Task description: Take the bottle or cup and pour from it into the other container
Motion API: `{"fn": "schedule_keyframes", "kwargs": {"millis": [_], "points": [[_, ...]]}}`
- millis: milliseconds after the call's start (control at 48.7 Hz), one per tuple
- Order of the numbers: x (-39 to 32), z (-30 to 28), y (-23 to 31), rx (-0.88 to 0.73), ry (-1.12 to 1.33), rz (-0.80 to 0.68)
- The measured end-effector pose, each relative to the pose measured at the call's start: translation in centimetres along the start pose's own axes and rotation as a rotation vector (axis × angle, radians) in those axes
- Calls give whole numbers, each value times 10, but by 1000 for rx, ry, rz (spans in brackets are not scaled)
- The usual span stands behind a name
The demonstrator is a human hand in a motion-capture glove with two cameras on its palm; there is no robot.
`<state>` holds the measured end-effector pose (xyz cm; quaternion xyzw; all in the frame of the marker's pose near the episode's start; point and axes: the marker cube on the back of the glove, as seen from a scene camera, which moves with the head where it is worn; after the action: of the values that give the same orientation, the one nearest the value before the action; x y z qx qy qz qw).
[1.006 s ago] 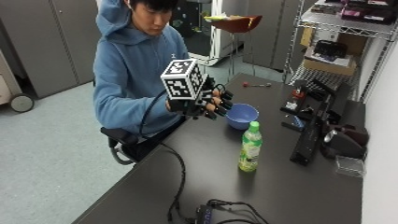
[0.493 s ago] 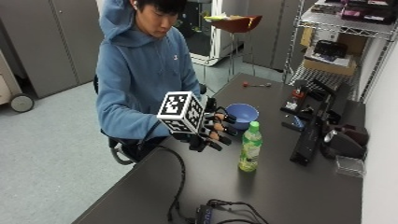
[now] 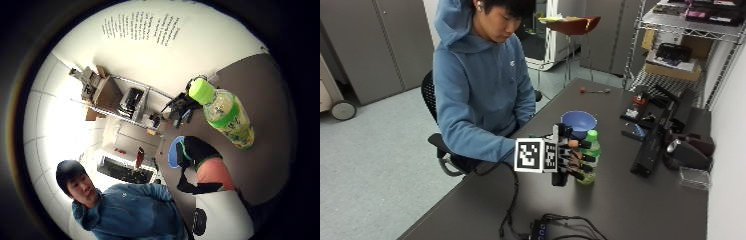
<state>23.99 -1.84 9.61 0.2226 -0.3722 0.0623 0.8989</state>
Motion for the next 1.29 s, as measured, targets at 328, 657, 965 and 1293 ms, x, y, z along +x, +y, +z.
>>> {"fn": "schedule_keyframes", "kwargs": {"millis": [328,657,965,1293], "points": [[9,64,-28,-29,-282,16],[4,102,-43,5,-421,-8],[-19,117,-50,13,-449,0],[-86,120,-45,-100,-345,-128]]}}
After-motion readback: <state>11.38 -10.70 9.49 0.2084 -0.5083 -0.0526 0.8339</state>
